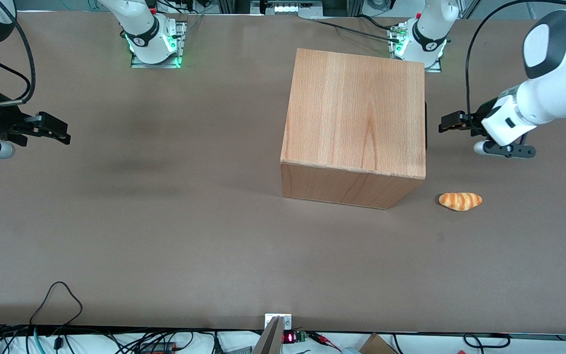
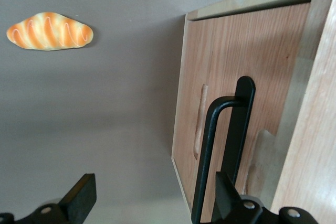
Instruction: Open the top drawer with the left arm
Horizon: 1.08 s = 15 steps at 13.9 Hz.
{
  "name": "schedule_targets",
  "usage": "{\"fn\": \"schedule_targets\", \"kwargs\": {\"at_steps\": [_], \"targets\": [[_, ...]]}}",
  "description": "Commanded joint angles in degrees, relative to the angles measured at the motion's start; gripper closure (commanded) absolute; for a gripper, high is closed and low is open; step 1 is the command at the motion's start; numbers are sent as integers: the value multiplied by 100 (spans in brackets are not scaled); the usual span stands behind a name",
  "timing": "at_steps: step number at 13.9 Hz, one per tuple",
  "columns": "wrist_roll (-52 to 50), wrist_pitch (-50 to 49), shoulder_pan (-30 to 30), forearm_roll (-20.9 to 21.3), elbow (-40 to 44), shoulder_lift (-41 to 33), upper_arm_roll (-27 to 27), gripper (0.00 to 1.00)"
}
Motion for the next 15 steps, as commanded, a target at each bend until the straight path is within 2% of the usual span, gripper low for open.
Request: {"fn": "schedule_targets", "kwargs": {"at_steps": [1,15], "targets": [[64,133,4,-121,-88,90,-137,0],[82,362,-13,-112,-246,380,-182,0]]}}
